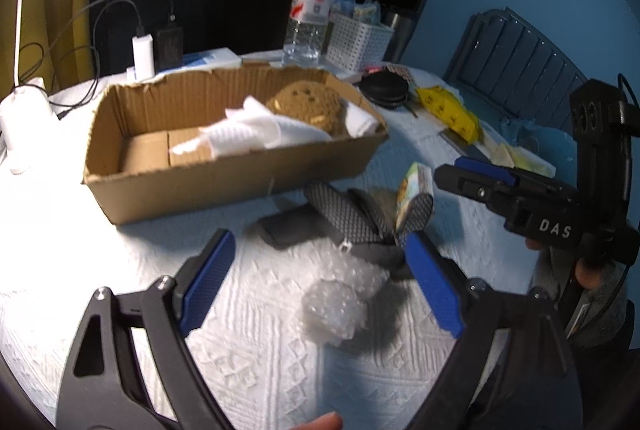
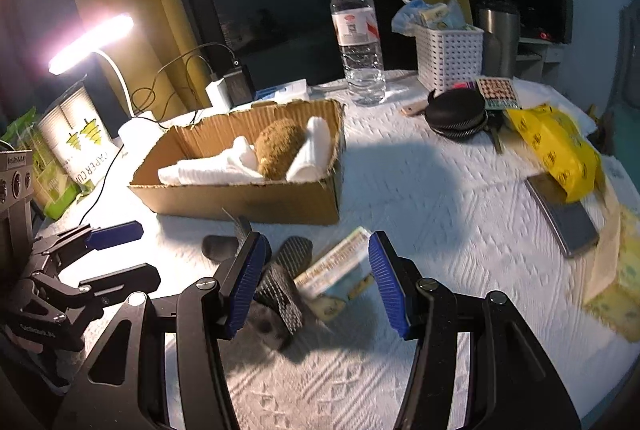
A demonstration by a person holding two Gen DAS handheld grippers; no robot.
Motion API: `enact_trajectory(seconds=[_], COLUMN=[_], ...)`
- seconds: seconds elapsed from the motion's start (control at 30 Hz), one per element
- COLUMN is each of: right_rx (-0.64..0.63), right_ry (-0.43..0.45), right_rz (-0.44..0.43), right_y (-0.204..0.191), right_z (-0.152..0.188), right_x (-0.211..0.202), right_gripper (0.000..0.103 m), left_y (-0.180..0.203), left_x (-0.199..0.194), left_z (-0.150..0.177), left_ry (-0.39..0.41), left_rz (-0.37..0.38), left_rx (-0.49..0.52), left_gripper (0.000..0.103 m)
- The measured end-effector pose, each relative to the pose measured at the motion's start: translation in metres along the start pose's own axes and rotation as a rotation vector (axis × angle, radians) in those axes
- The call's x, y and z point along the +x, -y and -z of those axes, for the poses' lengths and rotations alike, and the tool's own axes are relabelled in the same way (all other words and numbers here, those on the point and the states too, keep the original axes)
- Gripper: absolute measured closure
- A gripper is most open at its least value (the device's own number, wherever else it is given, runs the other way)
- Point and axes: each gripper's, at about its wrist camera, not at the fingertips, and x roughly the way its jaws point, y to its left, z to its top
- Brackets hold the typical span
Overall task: Organize soft objects
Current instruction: 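Grasp the bubble-wrap bundle with the left gripper while the right gripper grasps the duck tissue pack, then carry the bubble wrap and tissue pack over the box and release both inside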
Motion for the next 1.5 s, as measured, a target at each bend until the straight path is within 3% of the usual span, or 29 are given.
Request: enact_trajectory(seconds=[0.27, 0.7, 0.73, 0.77, 0.87, 0.97, 1.4, 1.5], right_rx=[0.046, 0.084, 0.084, 0.083, 0.080, 0.079, 0.095, 0.085], right_ry=[-0.008, -0.028, -0.030, -0.033, -0.043, -0.048, -0.111, -0.167], right_rz=[0.008, -0.002, -0.004, -0.007, -0.012, -0.022, -0.033, -0.030], right_y=[0.024, 0.040, 0.040, 0.039, 0.036, 0.034, 0.020, 0.015], right_z=[0.017, 0.022, 0.021, 0.020, 0.018, 0.015, 0.008, 0.012], right_x=[-0.002, 0.010, 0.012, 0.014, 0.021, 0.026, 0.059, 0.070], right_gripper=[0.046, 0.046, 0.046, 0.046, 0.046, 0.046, 0.035, 0.035], left_y=[0.015, 0.020, 0.020, 0.020, 0.019, 0.015, -0.015, -0.022], left_x=[0.018, 0.048, 0.049, 0.050, 0.052, 0.051, 0.031, 0.027], left_z=[0.015, 0.032, 0.032, 0.032, 0.031, 0.029, 0.024, 0.024], left_ry=[-0.053, -0.138, -0.136, -0.137, -0.143, -0.138, -0.104, -0.092], left_rz=[-0.011, -0.124, -0.122, -0.116, -0.121, -0.115, -0.126, -0.127], left_rx=[0.033, 0.111, 0.115, 0.119, 0.130, 0.124, 0.066, 0.052], left_gripper=[0.015, 0.016, 0.018, 0.030, 0.045, 0.055, 0.059, 0.059])
